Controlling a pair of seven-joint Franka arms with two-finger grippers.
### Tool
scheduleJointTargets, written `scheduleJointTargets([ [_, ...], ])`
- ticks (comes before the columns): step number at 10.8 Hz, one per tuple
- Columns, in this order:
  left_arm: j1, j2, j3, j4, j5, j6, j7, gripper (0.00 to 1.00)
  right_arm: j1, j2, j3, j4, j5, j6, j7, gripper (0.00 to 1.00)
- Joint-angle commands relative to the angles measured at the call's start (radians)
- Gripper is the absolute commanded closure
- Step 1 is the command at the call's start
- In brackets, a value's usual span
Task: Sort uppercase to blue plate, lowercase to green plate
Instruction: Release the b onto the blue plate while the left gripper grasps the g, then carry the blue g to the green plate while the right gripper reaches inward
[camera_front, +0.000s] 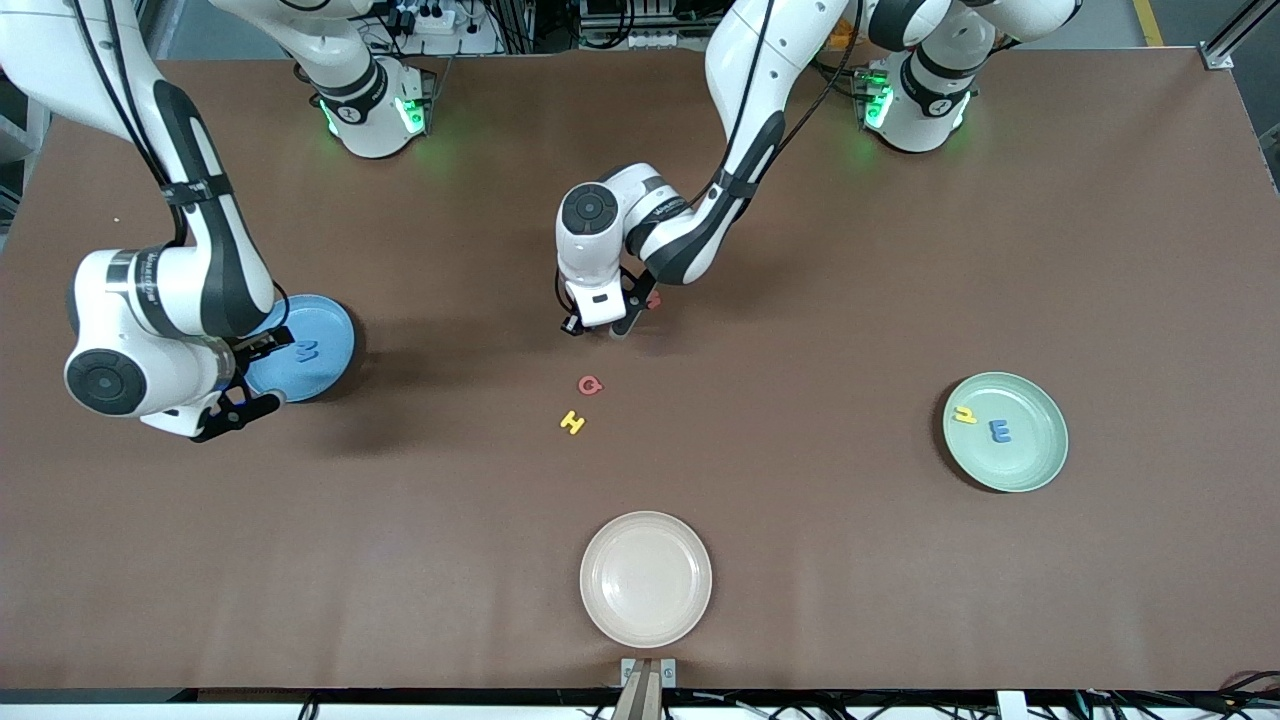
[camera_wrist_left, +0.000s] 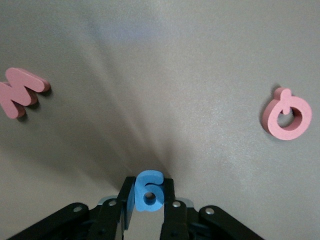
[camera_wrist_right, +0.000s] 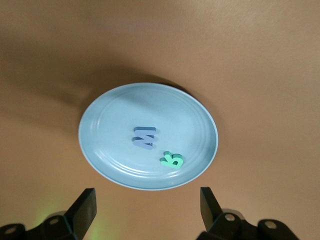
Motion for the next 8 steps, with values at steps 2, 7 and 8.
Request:
scheduleJointTargets([
  [2,-0.011,-0.070,0.070,0.012,-0.010,-0.079,0.085,1.00,-0.004,-0.038,0.036,0.079,0.019,-0.067,0.051,0.07],
  [7,0.053,-0.255,0.121,0.011,-0.019,-0.306,0.316,1.00,-0.002,-0.085,0.088,0.127,0.019,-0.144,0.130,0.07],
  [8,0.085,-0.298,0.123,0.009,-0.016,-0.349,0.371,1.00,-0.002,-0.085,0.088,0.159,0.019,-0.173,0.131,0.07],
])
